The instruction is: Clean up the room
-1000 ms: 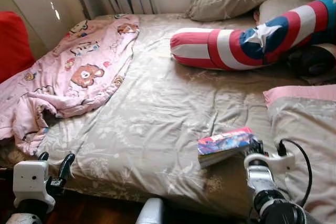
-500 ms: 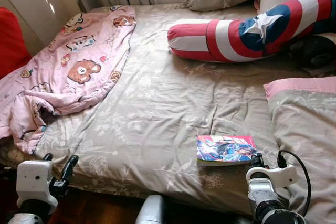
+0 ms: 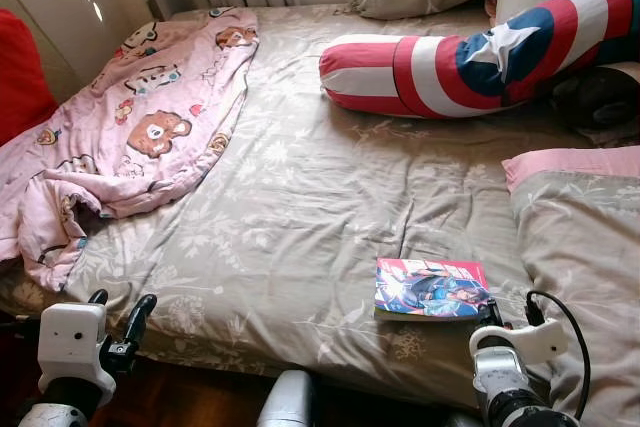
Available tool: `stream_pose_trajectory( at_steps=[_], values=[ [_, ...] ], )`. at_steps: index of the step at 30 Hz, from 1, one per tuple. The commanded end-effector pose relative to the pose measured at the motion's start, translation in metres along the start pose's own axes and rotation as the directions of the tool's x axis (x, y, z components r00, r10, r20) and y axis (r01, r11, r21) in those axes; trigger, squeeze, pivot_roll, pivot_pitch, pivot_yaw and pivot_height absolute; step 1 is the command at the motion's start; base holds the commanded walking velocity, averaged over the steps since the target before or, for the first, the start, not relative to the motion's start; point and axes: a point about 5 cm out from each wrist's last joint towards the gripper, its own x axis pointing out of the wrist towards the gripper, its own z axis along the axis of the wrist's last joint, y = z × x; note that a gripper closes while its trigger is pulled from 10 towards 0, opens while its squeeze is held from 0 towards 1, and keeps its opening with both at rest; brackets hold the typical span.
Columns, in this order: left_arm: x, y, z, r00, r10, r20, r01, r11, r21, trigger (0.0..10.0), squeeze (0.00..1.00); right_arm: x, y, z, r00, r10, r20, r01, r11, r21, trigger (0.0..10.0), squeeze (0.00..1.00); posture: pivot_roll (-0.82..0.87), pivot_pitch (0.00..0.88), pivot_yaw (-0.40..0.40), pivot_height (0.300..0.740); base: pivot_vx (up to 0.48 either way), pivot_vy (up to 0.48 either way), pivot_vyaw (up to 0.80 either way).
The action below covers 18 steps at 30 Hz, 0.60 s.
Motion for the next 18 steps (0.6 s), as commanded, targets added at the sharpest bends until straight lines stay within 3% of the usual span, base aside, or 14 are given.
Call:
stream_pose_trajectory(
  at_steps=[1, 13, 14, 15, 18],
  values=[
    [-0.0013, 0.0042, 0.0005, 1.000, 0.006, -0.014, -0.006, 1.000, 0.030, 10.0, 0.00, -0.0029, -0.0087, -0.0061, 0.999, -0.037, -0.025, 0.037, 0.999, -0.013, 10.0, 0.74, 0.38, 0.152, 0.128, 0.648, 0.000, 0.000, 0.00],
    [0.0035, 0.0018, -0.0013, 1.000, -0.001, -0.014, 0.001, 1.000, 0.020, 10.0, 0.00, -0.0027, -0.0124, -0.0028, 0.997, -0.075, -0.022, 0.074, 0.997, -0.036, 10.0, 0.62, 0.37, 0.144, 0.122, 0.648, 0.000, 0.000, 0.00],
    [0.0039, 0.0018, -0.0016, 1.000, -0.001, -0.014, 0.001, 1.000, 0.020, 10.0, 0.00, -0.0028, -0.0128, -0.0028, 0.997, -0.076, -0.022, 0.075, 0.997, -0.036, 10.0, 0.64, 0.37, 0.143, 0.122, 0.648, 0.000, 0.000, 0.00],
    [0.0043, 0.0018, -0.0018, 1.000, -0.001, -0.014, 0.001, 1.000, 0.019, 10.0, 0.00, -0.0028, -0.0130, -0.0029, 0.997, -0.076, -0.022, 0.075, 0.997, -0.035, 10.0, 1.00, 0.37, 0.142, 0.121, 0.648, 0.000, 0.000, 0.00],
    [0.0056, 0.0015, -0.0026, 1.000, 0.000, -0.015, 0.000, 1.000, 0.017, 10.0, 0.00, -0.0040, -0.0167, -0.0056, 0.994, -0.100, -0.043, 0.097, 0.993, -0.071, 10.0, 1.00, 0.37, 0.140, 0.119, 0.648, 0.000, 0.000, 0.00]
  ],
)
